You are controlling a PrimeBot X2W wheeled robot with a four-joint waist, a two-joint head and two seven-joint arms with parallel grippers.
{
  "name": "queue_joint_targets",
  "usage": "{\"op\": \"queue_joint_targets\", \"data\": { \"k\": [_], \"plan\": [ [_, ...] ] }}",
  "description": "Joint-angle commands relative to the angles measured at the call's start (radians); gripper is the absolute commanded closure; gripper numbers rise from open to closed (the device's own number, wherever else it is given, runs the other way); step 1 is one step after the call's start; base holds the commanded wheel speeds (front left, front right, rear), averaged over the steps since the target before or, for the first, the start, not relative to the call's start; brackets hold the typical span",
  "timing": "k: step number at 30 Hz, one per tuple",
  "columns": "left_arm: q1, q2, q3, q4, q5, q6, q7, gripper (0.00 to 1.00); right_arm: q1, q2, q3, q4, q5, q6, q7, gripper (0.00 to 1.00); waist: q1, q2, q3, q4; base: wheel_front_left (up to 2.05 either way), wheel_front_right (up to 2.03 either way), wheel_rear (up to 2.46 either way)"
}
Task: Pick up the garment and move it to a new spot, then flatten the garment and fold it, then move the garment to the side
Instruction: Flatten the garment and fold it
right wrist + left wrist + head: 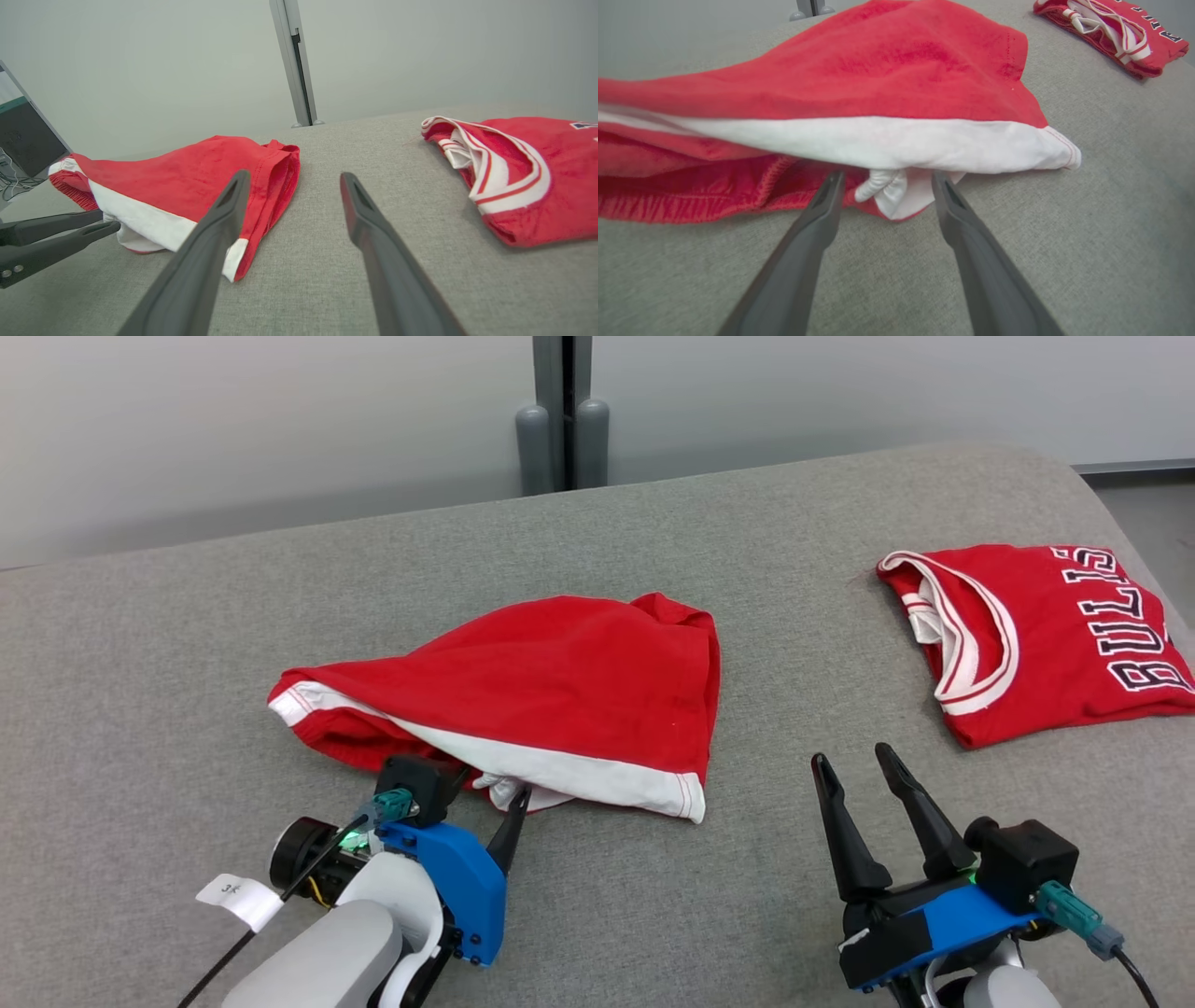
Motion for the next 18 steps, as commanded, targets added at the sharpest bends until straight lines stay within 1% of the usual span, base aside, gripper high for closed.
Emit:
{"op": "queue_joint_targets", "data": {
  "k": [1, 2, 3, 4, 5, 6, 9, 12, 13, 16, 18],
  "plan": [
    [-0.015, 0.006, 0.003, 0.010, 0.001, -0.004, 0.006, 0.00, -0.003, 0.001, -0.003, 0.001, 0.000, 0.000, -0.006, 0.00, 0.0000, 0.0000, -0.002, -0.009, 0.00, 0.00, 0.00],
    [-0.016, 0.007, 0.004, 0.018, -0.003, -0.006, 0.012, 0.00, -0.003, 0.001, -0.002, 0.002, 0.001, 0.000, -0.008, 0.00, 0.0000, 0.0000, -0.001, -0.015, 0.00, 0.00, 0.00],
    [-0.018, 0.008, 0.003, 0.025, -0.006, -0.008, 0.016, 0.29, -0.003, 0.002, -0.003, 0.003, 0.001, 0.000, -0.009, 0.00, 0.0000, 0.0000, -0.001, -0.018, 0.00, 0.00, 0.00],
    [-0.021, 0.011, 0.001, 0.030, -0.005, -0.011, 0.018, 0.51, -0.003, 0.002, -0.003, 0.004, 0.002, 0.000, -0.011, 0.00, 0.0000, 0.0000, 0.000, -0.022, 0.00, 0.00, 0.00],
    [-0.023, 0.010, 0.001, 0.032, -0.006, -0.017, 0.015, 0.65, -0.002, 0.002, -0.004, 0.006, 0.002, 0.000, -0.013, 0.00, 0.0000, 0.0000, -0.001, -0.024, 0.00, 0.00, 0.00],
    [-0.022, 0.009, 0.002, 0.036, -0.009, -0.017, 0.013, 1.00, -0.001, 0.002, -0.005, 0.007, 0.002, 0.000, -0.014, 0.00, 0.0000, 0.0000, -0.001, -0.025, 0.00, 0.00, 0.00],
    [-0.022, 0.006, -0.001, 0.042, -0.017, -0.035, 0.008, 1.00, 0.001, 0.003, -0.009, 0.011, 0.003, 0.000, -0.015, 0.00, 0.0000, 0.0000, -0.005, -0.024, 0.00, 0.00, 0.00],
    [-0.010, -0.007, 0.027, 0.030, -0.050, -0.050, -0.026, 1.00, 0.005, 0.003, -0.013, 0.011, -0.002, 0.000, -0.013, 0.00, 0.0000, 0.0000, -0.012, -0.015, 0.00, 0.00, 0.00],
    [0.003, -0.015, 0.053, 0.017, -0.076, -0.053, -0.049, 1.00, 0.007, 0.003, -0.015, 0.010, -0.003, 0.000, -0.013, 0.00, 0.0000, 0.0000, -0.016, -0.012, 0.00, 0.00, 0.00],
    [0.055, -0.016, 0.139, -0.038, -0.158, -0.042, -0.125, 1.00, 0.016, 0.003, -0.023, 0.005, -0.007, 0.000, -0.011, 0.00, 0.0000, 0.0000, -0.025, 0.001, 0.00, 0.00, 0.00],
    [0.099, -0.001, 0.191, -0.081, -0.201, -0.031, -0.168, 1.00, 0.022, 0.003, -0.032, 0.003, -0.009, 0.000, -0.009, 0.00, 0.0000, 0.0000, -0.031, 0.014, 0.00, 0.00, 0.00]
  ]
}}
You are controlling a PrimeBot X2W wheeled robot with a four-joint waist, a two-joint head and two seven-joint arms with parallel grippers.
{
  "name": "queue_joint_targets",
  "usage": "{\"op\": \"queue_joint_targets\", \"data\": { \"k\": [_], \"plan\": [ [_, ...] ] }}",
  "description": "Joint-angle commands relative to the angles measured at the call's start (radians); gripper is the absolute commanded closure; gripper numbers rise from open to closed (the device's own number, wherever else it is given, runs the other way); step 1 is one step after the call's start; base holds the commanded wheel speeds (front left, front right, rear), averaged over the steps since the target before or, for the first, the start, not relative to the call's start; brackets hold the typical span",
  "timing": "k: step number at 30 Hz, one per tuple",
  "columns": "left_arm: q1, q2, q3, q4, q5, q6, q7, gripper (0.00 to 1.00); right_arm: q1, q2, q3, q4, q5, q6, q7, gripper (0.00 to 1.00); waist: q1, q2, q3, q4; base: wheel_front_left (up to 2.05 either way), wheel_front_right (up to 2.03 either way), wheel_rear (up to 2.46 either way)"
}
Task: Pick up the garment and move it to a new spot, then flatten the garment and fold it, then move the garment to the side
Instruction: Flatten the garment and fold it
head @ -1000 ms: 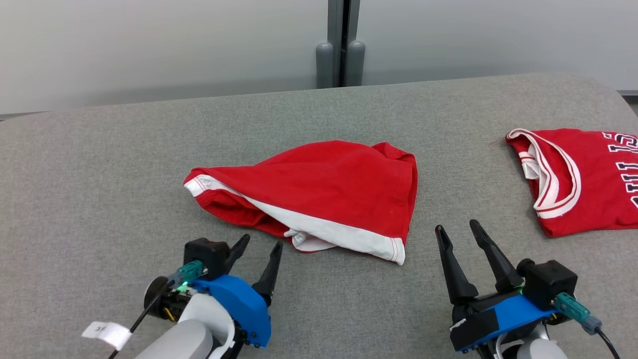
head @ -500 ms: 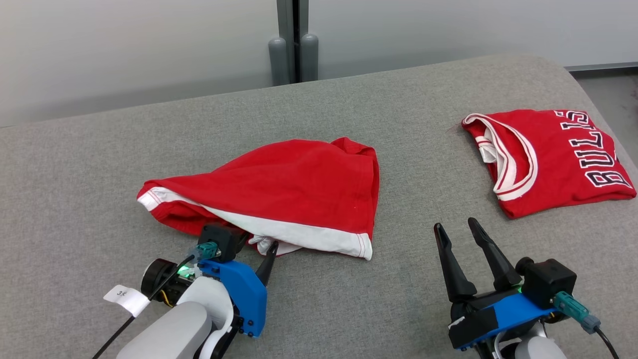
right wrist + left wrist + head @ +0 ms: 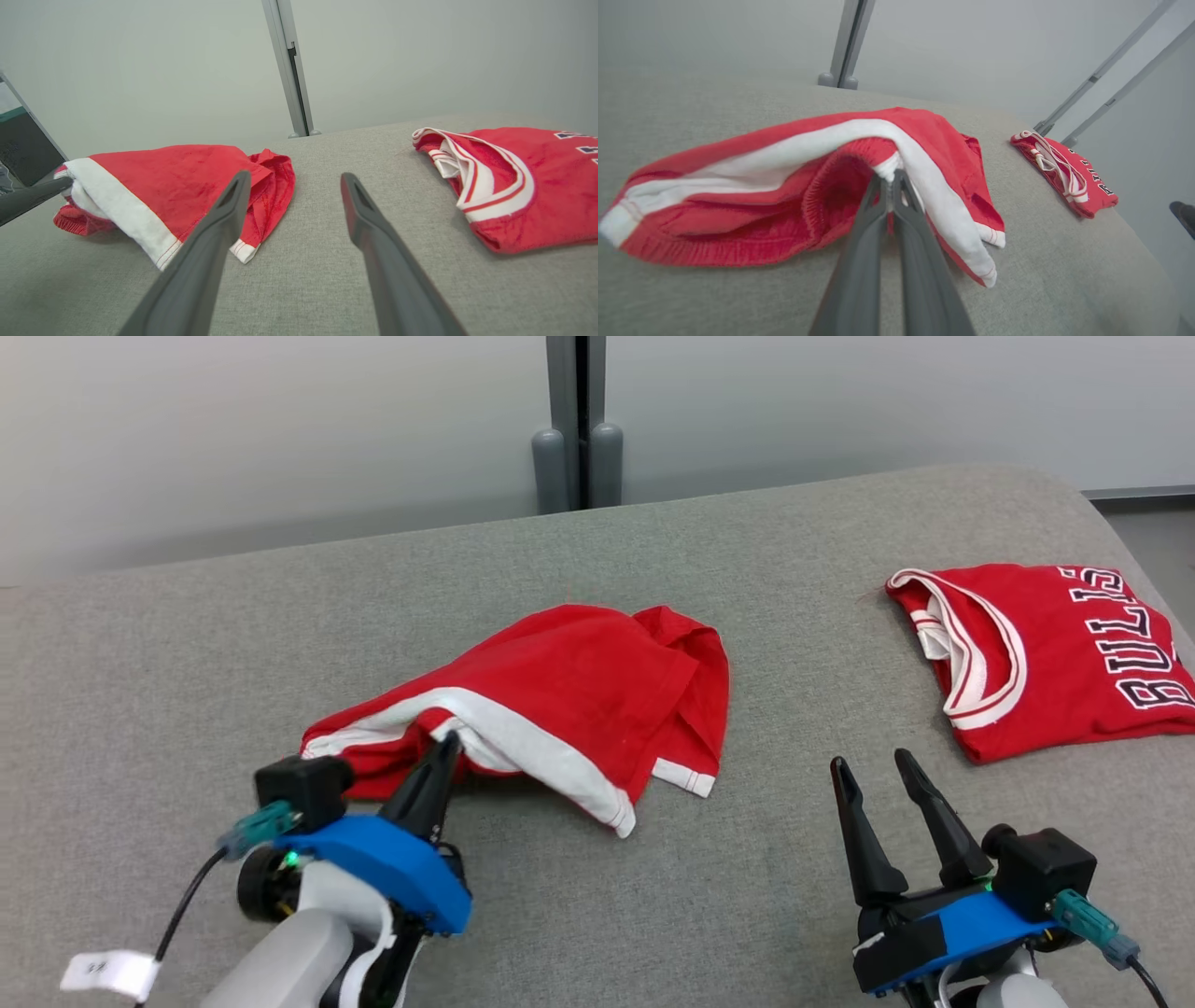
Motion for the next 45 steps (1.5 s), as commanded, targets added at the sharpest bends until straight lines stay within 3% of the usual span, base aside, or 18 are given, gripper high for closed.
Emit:
{"op": "queue_joint_targets", "data": {
  "k": [1, 6, 13, 14, 15, 19, 26, 30, 35, 40, 45],
  "plan": [
    [0.038, 0.017, 0.031, -0.025, -0.026, 0.010, -0.024, 1.00, 0.012, 0.000, -0.005, -0.004, -0.009, 0.000, 0.003, 0.00, 0.0000, 0.0000, -0.003, 0.009, 0.00, 0.00, 0.00],
    [0.148, 0.065, 0.088, -0.085, -0.082, 0.047, -0.055, 1.00, 0.022, 0.000, -0.012, -0.015, -0.011, 0.000, 0.012, 0.00, 0.0000, 0.0000, -0.014, 0.039, 0.00, 0.00, 0.00],
    [0.226, 0.103, 0.069, -0.055, -0.067, 0.111, -0.037, 1.00, 0.030, 0.000, -0.021, -0.030, -0.020, 0.000, 0.024, 0.00, 0.0000, 0.0000, -0.023, 0.065, 0.00, 0.00, 0.00],
    [0.223, 0.105, 0.062, -0.043, -0.053, 0.119, -0.047, 0.61, 0.032, 0.000, -0.023, -0.032, -0.020, 0.000, 0.027, 0.00, 0.0000, 0.0000, -0.024, 0.069, 0.00, 0.00, 0.00],
    [0.220, 0.104, 0.060, -0.029, -0.045, 0.128, -0.055, 0.00, 0.033, 0.000, -0.024, -0.033, -0.021, 0.000, 0.030, 0.00, 0.0000, 0.0000, -0.026, 0.071, 0.00, 0.00, 0.00],
    [0.206, 0.097, 0.060, 0.006, -0.004, 0.132, -0.102, 0.00, 0.035, -0.001, -0.024, -0.041, -0.028, 0.000, 0.040, 0.00, 0.0000, 0.0000, -0.035, 0.082, 0.00, 0.00, 0.00],
    [0.217, 0.088, 0.146, -0.044, 0.040, 0.079, -0.148, 0.00, 0.050, -0.018, -0.019, -0.069, -0.033, 0.000, 0.071, 0.00, 0.0000, 0.0000, -0.053, 0.112, 0.00, 0.00, 0.00],
    [0.253, 0.058, 0.281, -0.133, 0.167, 0.069, -0.150, 0.00, 0.055, -0.023, -0.016, -0.081, -0.034, 0.000, 0.086, 0.00, 0.0000, 0.0000, -0.061, 0.130, 0.00, 0.00, 0.00],
    [0.305, 0.010, 0.419, -0.186, 0.349, 0.023, -0.151, 0.00, 0.061, -0.032, 0.011, -0.074, -0.030, 0.000, 0.107, 0.00, 0.0000, 0.0000, -0.066, 0.142, 0.00, 0.00, 0.00],
    [0.336, -0.043, 0.491, -0.177, 0.427, -0.016, -0.151, 0.00, 0.043, -0.049, 0.087, -0.050, -0.040, 0.000, 0.144, 0.00, 0.0000, 0.0000, -0.069, 0.152, 0.00, 0.00, 0.00],
    [0.347, -0.087, 0.543, -0.157, 0.484, -0.065, -0.151, 0.00, -0.029, -0.082, 0.243, 0.011, -0.042, 0.000, 0.276, 0.00, 0.0000, 0.0000, -0.054, 0.169, 0.00, 0.00, 0.00]
  ]
}}
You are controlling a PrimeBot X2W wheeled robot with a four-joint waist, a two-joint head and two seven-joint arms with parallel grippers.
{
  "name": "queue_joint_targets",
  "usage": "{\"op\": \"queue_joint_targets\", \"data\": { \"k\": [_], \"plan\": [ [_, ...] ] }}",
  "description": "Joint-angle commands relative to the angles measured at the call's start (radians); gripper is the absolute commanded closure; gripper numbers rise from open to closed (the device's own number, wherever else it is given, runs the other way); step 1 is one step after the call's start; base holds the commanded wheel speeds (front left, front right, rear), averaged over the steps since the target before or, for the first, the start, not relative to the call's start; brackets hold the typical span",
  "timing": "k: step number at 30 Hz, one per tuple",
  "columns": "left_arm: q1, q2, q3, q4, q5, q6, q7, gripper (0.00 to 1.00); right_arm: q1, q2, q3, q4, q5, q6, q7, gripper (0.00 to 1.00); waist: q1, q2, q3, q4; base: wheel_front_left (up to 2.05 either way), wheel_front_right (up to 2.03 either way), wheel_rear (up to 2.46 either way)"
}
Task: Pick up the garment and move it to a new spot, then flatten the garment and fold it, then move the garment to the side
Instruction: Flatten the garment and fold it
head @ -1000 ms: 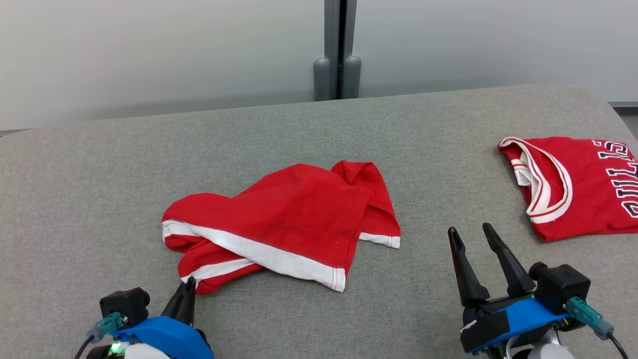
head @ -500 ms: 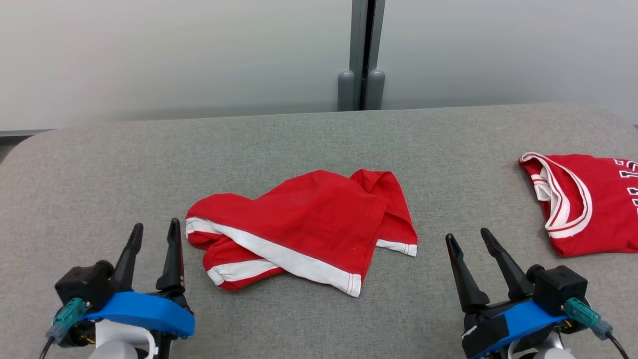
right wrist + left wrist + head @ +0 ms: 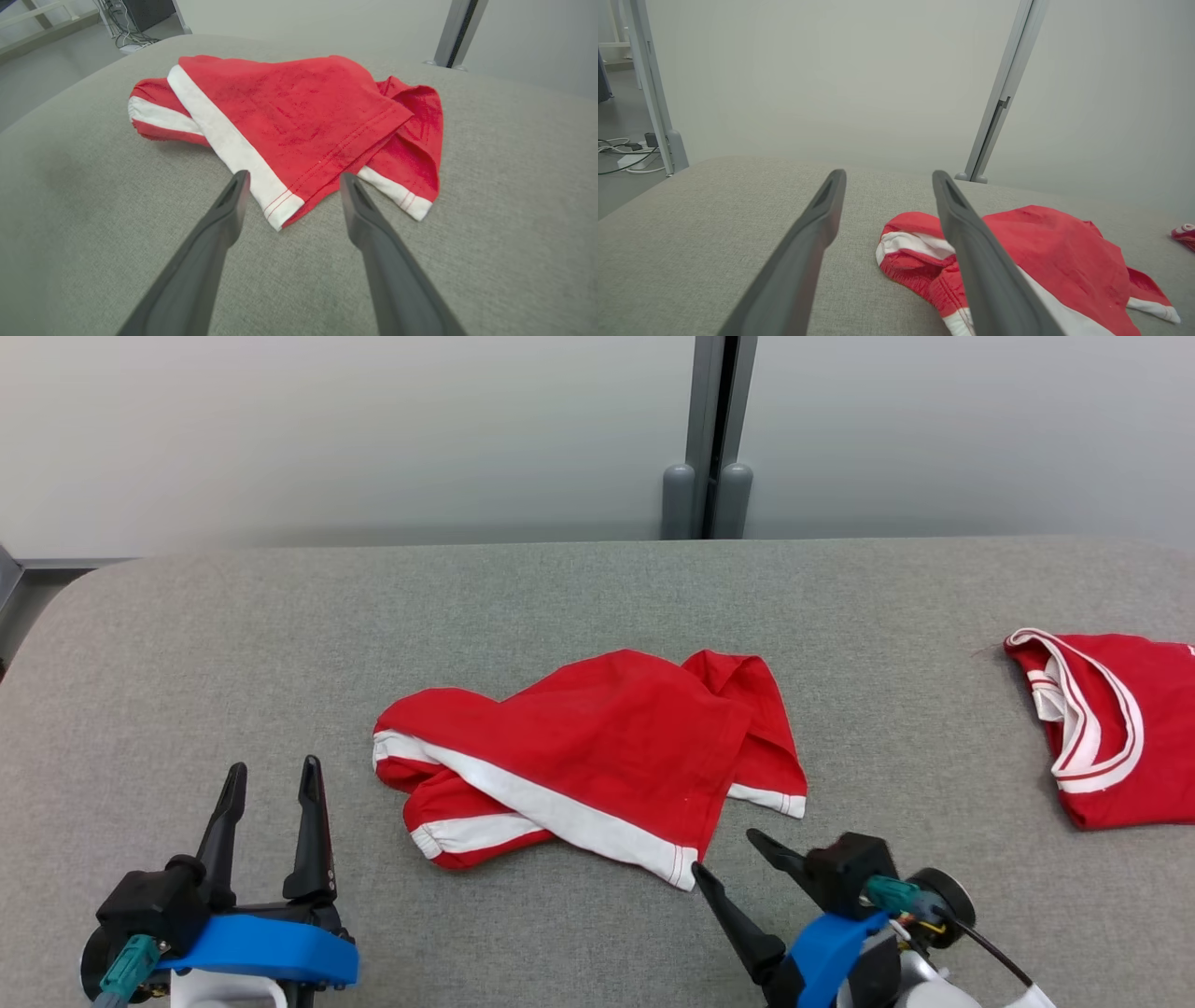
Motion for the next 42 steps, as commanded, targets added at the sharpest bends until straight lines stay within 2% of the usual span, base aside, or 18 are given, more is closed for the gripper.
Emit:
{"op": "queue_joint_targets", "data": {
  "k": [1, 8, 15, 16, 17, 18, 22, 27, 32, 37, 38, 39, 42],
  "plan": [
    [-0.001, -0.006, 0.009, 0.003, 0.009, -0.008, -0.004, 0.00, -0.029, -0.013, 0.022, 0.015, -0.004, 0.000, 0.019, 0.00, 0.0000, 0.0000, 0.010, 0.009, 0.00, 0.00, 0.00],
    [-0.039, -0.056, 0.036, 0.027, 0.058, -0.060, -0.004, 0.00, -0.222, -0.038, 0.198, 0.193, -0.030, 0.000, 0.127, 0.00, 0.0000, 0.0000, 0.050, 0.054, 0.00, 0.00, 0.00],
    [-0.067, -0.083, 0.055, 0.056, 0.092, -0.094, -0.005, 0.00, -0.347, -0.036, 0.317, 0.380, -0.016, 0.000, 0.140, 0.00, 0.0000, 0.0000, 0.075, 0.082, 0.00, 0.00, 0.00],
    [-0.071, -0.086, 0.059, 0.059, 0.094, -0.097, -0.004, 0.00, -0.361, -0.033, 0.325, 0.406, -0.015, 0.000, 0.135, 0.02, 0.0000, 0.0000, 0.079, 0.084, 0.00, 0.00, 0.00],
    [-0.072, -0.090, 0.062, 0.062, 0.099, -0.102, -0.005, 0.00, -0.374, -0.031, 0.331, 0.430, -0.016, 0.000, 0.129, 0.39, 0.0000, 0.0000, 0.080, 0.085, 0.00, 0.00, 0.00],
    [-0.075, -0.095, 0.062, 0.063, 0.103, -0.104, -0.004, 0.00, -0.380, -0.026, 0.336, 0.451, -0.010, 0.000, 0.126, 1.00, 0.0000, 0.0000, 0.083, 0.086, 0.00, 0.00, 0.00],
    [-0.077, -0.107, 0.069, 0.068, 0.117, -0.113, -0.004, 0.00, -0.413, -0.019, 0.289, 0.469, 0.018, 0.000, 0.086, 1.00, 0.0000, 0.0000, 0.083, 0.089, 0.00, 0.00, 0.00],
    [-0.068, -0.116, 0.074, 0.066, 0.128, -0.123, -0.004, 0.00, -0.455, -0.061, 0.207, 0.361, 0.016, 0.000, 0.079, 1.00, 0.0000, 0.0000, 0.085, 0.087, 0.00, 0.00, 0.00],
    [-0.093, -0.131, 0.075, 0.057, 0.139, -0.133, -0.004, 0.00, -0.555, -0.101, 0.119, 0.261, 0.018, 0.000, 0.134, 1.00, 0.0000, 0.0000, 0.113, 0.099, 0.00, 0.00, 0.00],
    [-0.132, -0.146, 0.052, 0.057, 0.153, -0.146, -0.004, 0.00, -0.709, -0.118, 0.104, 0.326, 0.066, 0.000, 0.143, 1.00, 0.0000, 0.0000, 0.163, 0.145, 0.00, 0.00, 0.00],
    [-0.143, -0.147, 0.047, 0.057, 0.155, -0.147, -0.004, 0.00, -0.742, -0.120, 0.100, 0.353, 0.071, 0.000, 0.128, 0.58, 0.0000, 0.0000, 0.174, 0.153, 0.00, 0.00, 0.00],
    [-0.152, -0.151, 0.045, 0.058, 0.158, -0.150, -0.004, 0.00, -0.771, -0.117, 0.098, 0.379, 0.078, 0.000, 0.097, 0.00, 0.0000, 0.0000, 0.183, 0.159, 0.00, 0.00, 0.00],
    [-0.172, -0.163, 0.038, 0.063, 0.162, -0.155, -0.004, 0.00, -0.836, -0.100, 0.068, 0.479, 0.093, 0.000, 0.021, 0.00, 0.0000, 0.0000, 0.202, 0.172, 0.00, 0.00, 0.00]
  ]
}}
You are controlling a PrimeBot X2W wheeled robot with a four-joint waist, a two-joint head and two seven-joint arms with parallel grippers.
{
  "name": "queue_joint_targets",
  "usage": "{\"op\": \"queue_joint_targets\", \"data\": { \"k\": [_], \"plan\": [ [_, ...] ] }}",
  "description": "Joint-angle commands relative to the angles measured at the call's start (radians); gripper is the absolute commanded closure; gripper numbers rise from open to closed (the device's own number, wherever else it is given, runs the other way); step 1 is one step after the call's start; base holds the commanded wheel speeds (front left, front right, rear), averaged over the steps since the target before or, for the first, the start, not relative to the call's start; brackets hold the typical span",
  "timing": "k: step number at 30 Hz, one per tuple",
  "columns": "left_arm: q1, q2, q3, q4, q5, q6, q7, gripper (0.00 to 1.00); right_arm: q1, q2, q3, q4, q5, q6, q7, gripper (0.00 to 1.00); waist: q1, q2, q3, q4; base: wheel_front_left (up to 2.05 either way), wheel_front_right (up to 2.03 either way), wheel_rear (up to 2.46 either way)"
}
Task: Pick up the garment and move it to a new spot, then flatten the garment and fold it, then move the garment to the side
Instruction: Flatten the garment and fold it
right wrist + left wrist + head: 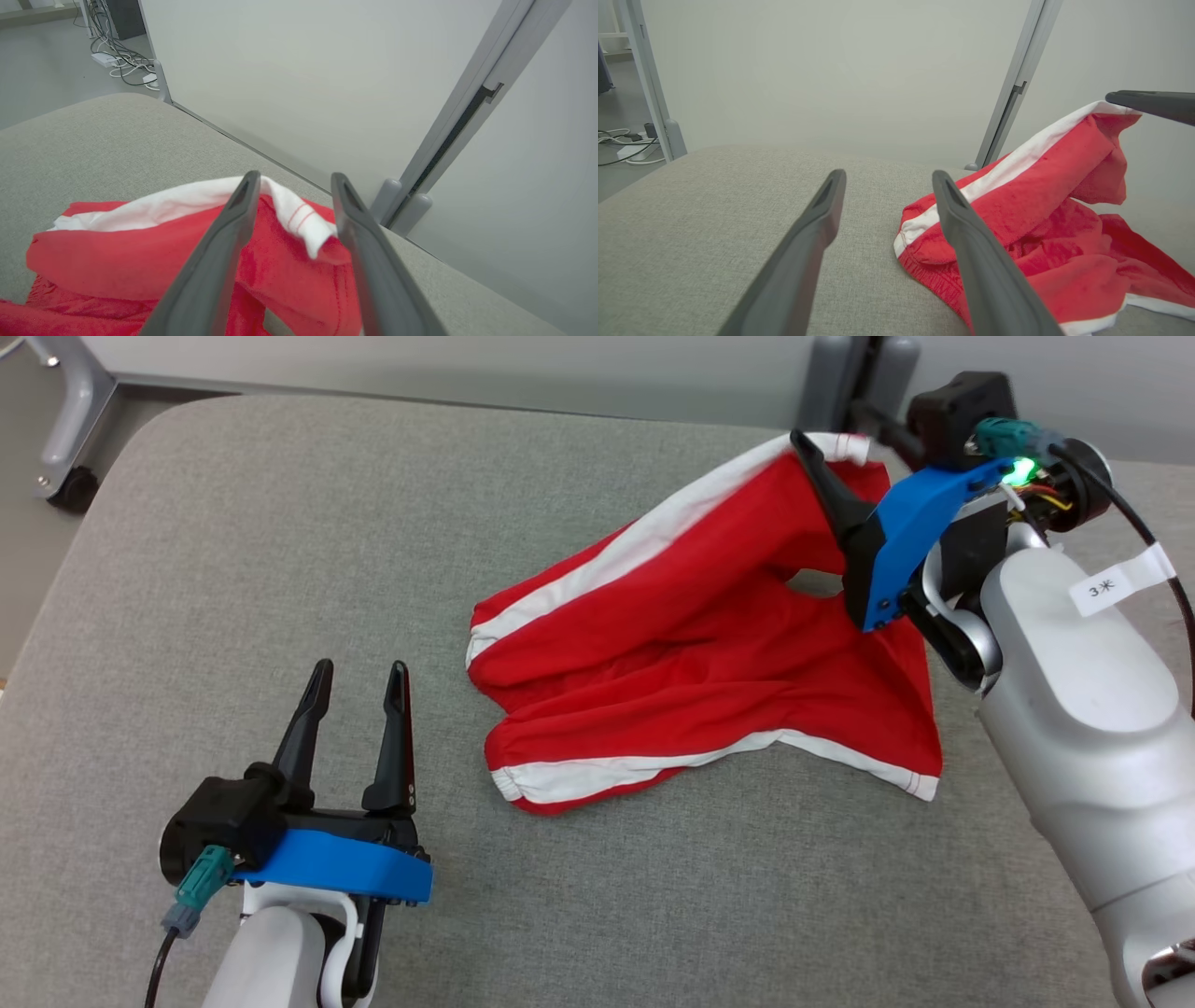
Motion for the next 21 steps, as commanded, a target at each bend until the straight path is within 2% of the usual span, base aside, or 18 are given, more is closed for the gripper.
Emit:
{"op": "queue_joint_targets", "data": {
  "k": [1, 5, 9, 14, 21],
  "plan": [
    [-0.018, -0.006, -0.004, 0.005, 0.006, -0.008, -0.005, 0.00, -0.026, 0.013, -0.011, 0.032, 0.009, 0.000, -0.043, 0.00, -0.0002, 0.0000, 0.016, 0.015, 0.00, 0.00, 0.00],
    [-0.016, -0.013, 0.008, 0.018, 0.012, -0.009, -0.005, 0.00, -0.020, 0.031, -0.008, 0.101, 0.024, 0.000, -0.137, 0.00, -0.0002, 0.0000, -0.004, -0.006, 0.00, 0.00, 0.00],
    [0.011, -0.006, 0.029, 0.029, 0.018, -0.010, -0.005, 0.00, 0.053, 0.029, -0.011, 0.101, 0.054, 0.000, -0.234, 0.00, -0.0002, 0.0000, -0.043, -0.045, 0.00, 0.00, 0.00],
    [0.052, 0.008, 0.066, 0.033, 0.022, -0.009, -0.005, 0.00, 0.213, 0.014, -0.055, 0.027, 0.080, 0.000, -0.323, 0.00, -0.0002, 0.0000, -0.099, -0.110, 0.00, 0.00, 0.00],
    [0.119, 0.027, 0.104, 0.056, 0.029, 0.001, -0.005, 0.00, 0.511, 0.017, -0.198, -0.144, 0.065, 0.000, -0.353, 0.00, -0.0002, 0.0000, -0.175, -0.181, 0.00, 0.00, 0.00]
  ]
}}
